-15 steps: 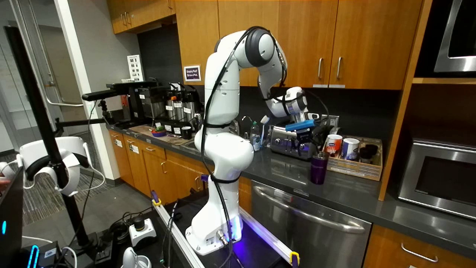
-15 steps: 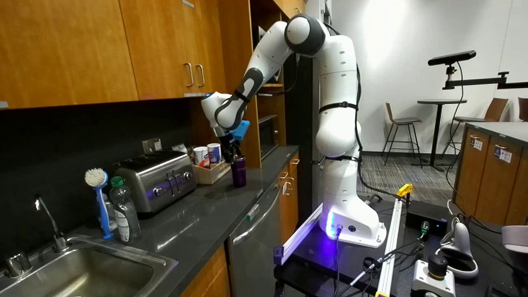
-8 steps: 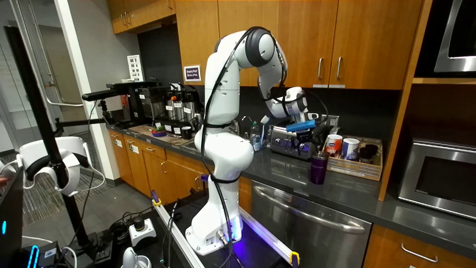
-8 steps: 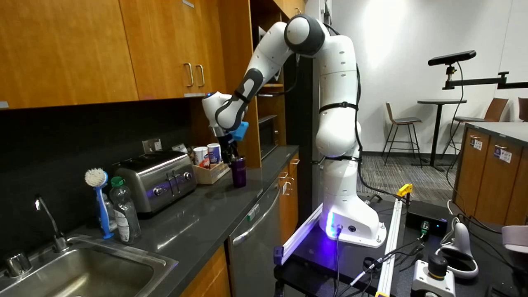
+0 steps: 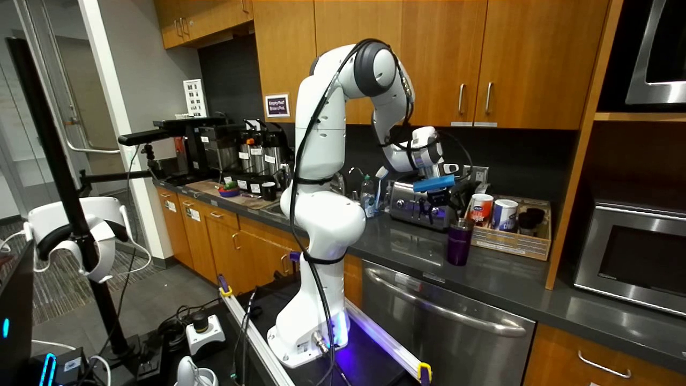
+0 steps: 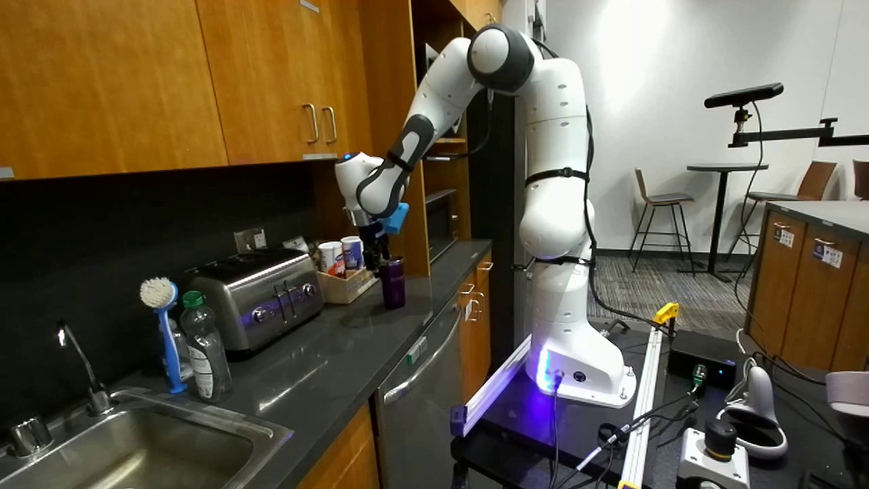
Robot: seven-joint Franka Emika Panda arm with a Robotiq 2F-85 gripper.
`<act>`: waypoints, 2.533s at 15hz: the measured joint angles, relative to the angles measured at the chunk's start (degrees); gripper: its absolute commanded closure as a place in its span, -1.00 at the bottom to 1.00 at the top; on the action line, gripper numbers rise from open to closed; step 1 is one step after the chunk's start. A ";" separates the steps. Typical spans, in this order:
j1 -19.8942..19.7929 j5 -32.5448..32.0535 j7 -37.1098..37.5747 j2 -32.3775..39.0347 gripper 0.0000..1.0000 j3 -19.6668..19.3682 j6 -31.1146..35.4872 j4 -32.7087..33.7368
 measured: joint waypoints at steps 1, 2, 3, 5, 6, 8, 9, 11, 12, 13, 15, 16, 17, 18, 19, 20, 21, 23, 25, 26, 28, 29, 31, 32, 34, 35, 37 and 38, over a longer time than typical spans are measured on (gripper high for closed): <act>0.00 0.00 0.00 0.03 -1.00 0.00 0.04 0.00; 0.00 -0.03 0.01 0.06 -1.00 -0.03 0.16 0.00; 0.00 -0.04 0.05 0.11 -1.00 -0.07 0.38 0.00; 0.00 -0.09 0.06 0.18 -1.00 -0.10 0.75 0.00; 0.00 -0.10 0.06 0.21 -1.00 -0.10 0.90 0.00; 0.01 -0.05 0.03 0.29 -1.00 -0.09 1.21 -0.01; 0.00 -0.03 0.03 0.34 -1.00 -0.11 1.36 -0.01; -0.07 0.15 0.02 0.63 -1.00 -0.19 1.91 -0.02; -0.15 0.39 -0.02 0.84 -1.00 -0.24 2.12 -0.03; -0.21 0.77 -0.06 1.07 -1.00 -0.31 2.31 -0.04; -0.36 1.52 -0.25 1.57 -1.00 -0.42 2.78 -0.07; -0.44 1.80 -0.30 1.79 -1.00 -0.45 2.95 -0.08; -0.45 1.87 -0.30 1.99 -1.00 -0.50 3.05 -0.08; -0.45 1.76 -0.12 2.14 -1.00 -0.56 3.13 -0.08; -0.44 1.10 0.56 2.21 -1.00 -0.63 3.19 -0.08; -0.39 0.18 1.63 2.21 -1.00 -0.65 3.20 -0.08; -0.33 -0.84 2.52 2.21 -1.00 -0.65 3.20 -0.08; -0.12 -3.16 4.55 2.21 -1.00 -0.65 3.14 -0.08; 0.18 -5.01 6.49 2.20 -1.00 -0.64 2.79 -0.08; 0.36 -5.28 7.27 2.19 -1.00 -0.59 1.82 -0.04; 0.61 -4.85 6.53 2.18 -1.00 -0.13 -0.82 0.00; 0.69 -3.79 4.41 2.18 -1.00 0.29 -2.03 0.00; 0.76 -0.08 -3.09 2.11 -1.00 1.27 -3.05 0.01; 0.79 1.73 -7.12 2.02 -1.00 1.71 -3.10 0.01; 0.80 5.30 -15.13 1.65 -1.00 2.39 -3.11 0.00; 0.80 7.18 -19.31 1.44 -1.00 2.62 -3.11 0.00; 0.79 10.85 -27.80 1.06 -1.00 2.87 -3.36 0.00; 0.79 12.57 -32.04 0.87 -1.00 2.94 -3.83 0.01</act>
